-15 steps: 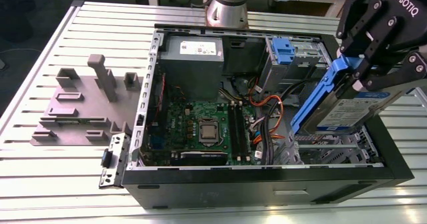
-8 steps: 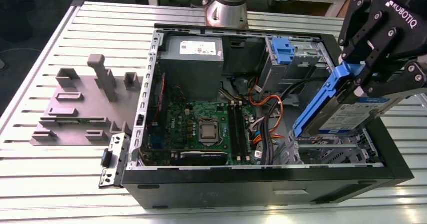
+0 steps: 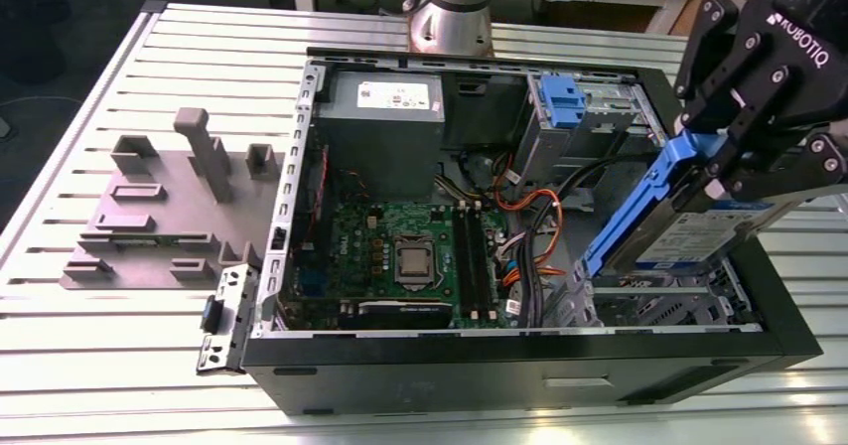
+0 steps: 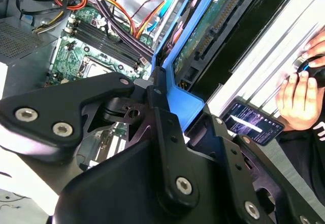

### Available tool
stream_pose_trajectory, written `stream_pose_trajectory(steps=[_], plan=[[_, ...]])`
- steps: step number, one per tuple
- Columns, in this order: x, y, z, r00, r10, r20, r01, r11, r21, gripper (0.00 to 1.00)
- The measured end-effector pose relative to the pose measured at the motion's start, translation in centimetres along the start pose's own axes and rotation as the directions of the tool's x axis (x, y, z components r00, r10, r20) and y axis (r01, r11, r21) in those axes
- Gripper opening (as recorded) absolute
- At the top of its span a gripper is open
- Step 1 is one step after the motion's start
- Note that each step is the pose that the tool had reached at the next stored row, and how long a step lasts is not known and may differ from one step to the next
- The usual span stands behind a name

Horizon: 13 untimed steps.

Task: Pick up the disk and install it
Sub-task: 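Insert the disk into the insertion slot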

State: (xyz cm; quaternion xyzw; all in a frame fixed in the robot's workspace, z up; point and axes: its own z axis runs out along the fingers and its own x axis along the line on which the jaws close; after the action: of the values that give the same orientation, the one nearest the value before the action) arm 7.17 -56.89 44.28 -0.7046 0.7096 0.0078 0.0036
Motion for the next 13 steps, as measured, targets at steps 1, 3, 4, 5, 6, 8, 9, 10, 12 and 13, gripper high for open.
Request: stream_pose_trajectory(steps=[1, 3, 4, 5, 6, 8, 9, 10, 12, 13], plan=[[0.03, -0.02, 0.06, 1.0000, 0.000, 0.0001, 0.000, 1.0000, 0.0000, 0.36], [0.08, -0.04, 0.19, 1.0000, 0.000, -0.0001, 0.000, 1.0000, 0.0000, 0.36], [0.10, -0.05, 0.26, 1.0000, 0.000, -0.0001, 0.000, 1.0000, 0.0000, 0.36], [0.12, -0.06, 0.35, 1.0000, 0.000, 0.0000, 0.000, 1.0000, 0.0000, 0.36], [0.14, -0.07, 0.42, 1.0000, 0.000, -0.0001, 0.000, 1.0000, 0.0000, 0.36], [0.17, -0.08, 0.57, 1.0000, 0.000, -0.0002, 0.000, 1.0000, 0.0000, 0.36], [0.18, -0.09, 0.64, 1.0000, 0.000, -0.0002, 0.000, 1.0000, 0.0000, 0.36], [0.18, -0.09, 0.70, 1.0000, 0.000, -0.0002, 0.000, 1.0000, 0.0000, 0.36], [0.19, -0.12, 0.80, 1.0000, 0.000, -0.0001, 0.000, 1.0000, 0.0000, 0.36], [0.20, -0.14, 0.85, 1.0000, 0.000, -0.0001, 0.000, 1.0000, -0.0001, 0.36]])
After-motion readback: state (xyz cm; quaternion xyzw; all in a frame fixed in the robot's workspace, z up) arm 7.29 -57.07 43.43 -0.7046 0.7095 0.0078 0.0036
